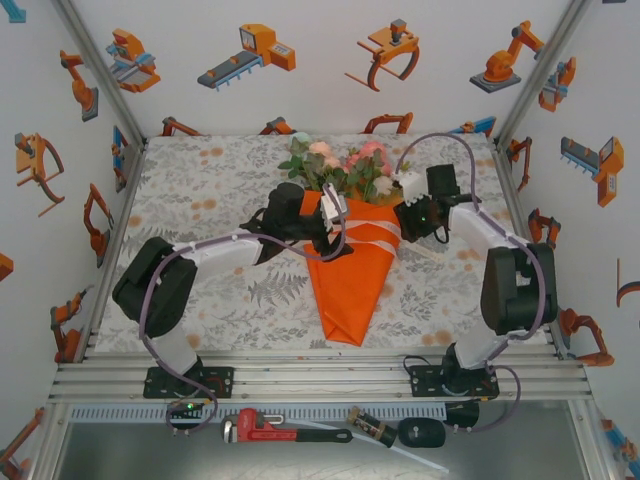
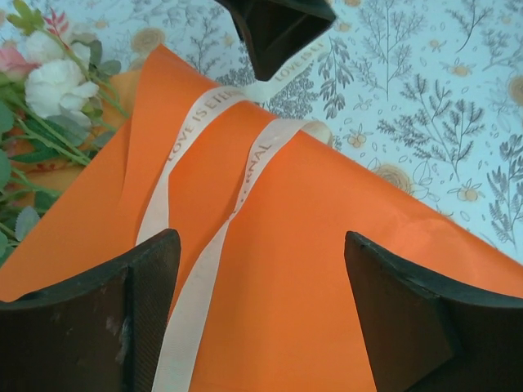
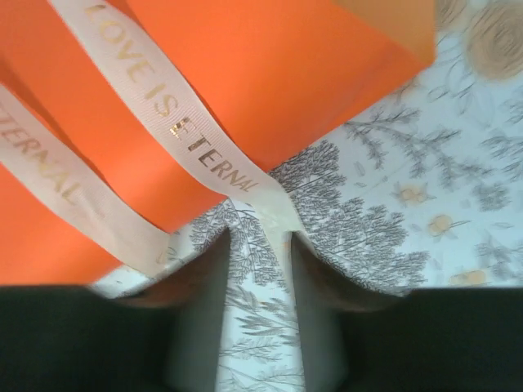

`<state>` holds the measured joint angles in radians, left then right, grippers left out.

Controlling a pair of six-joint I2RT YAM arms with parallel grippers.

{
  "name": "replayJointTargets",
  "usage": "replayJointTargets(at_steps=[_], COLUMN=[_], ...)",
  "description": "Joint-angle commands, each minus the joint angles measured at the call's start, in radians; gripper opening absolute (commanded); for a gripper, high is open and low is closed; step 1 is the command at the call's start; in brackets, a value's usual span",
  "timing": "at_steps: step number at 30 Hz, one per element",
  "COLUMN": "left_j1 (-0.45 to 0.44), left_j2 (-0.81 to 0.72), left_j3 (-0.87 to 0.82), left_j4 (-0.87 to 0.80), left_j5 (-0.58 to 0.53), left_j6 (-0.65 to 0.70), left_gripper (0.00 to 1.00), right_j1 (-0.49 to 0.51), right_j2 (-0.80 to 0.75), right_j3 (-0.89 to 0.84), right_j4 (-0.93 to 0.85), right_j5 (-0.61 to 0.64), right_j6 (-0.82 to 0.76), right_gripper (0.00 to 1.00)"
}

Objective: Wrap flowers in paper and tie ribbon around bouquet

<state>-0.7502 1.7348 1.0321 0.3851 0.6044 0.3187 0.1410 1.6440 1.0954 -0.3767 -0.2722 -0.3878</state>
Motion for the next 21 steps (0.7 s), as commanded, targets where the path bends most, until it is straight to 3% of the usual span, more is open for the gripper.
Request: replayJointTargets(at_steps=[1, 7, 21], left_j1=[0.003, 0.003, 0.003], left_j2=[0.011, 0.004, 0.031], left_j3=[0.033, 0.020, 0.024], left_j4=[0.048, 0.056, 0.095], left_j5=[0.048, 0.053, 0.049], left_j6=[0.039, 0.039, 0.023], left_gripper=[0.76, 0.77, 0.78], right_j1=[-0.002, -0.027, -0.027], right_j2=[0.037, 0.128, 0.274], right_j3=[-0.020, 0.054, 0.209], right_j4=[0.031, -0.050, -0.216], right_j5=[-0.004, -0.131, -0.101], right_j6=[-0.105, -0.202, -0.355], right_gripper=[0.57, 0.58, 0.56])
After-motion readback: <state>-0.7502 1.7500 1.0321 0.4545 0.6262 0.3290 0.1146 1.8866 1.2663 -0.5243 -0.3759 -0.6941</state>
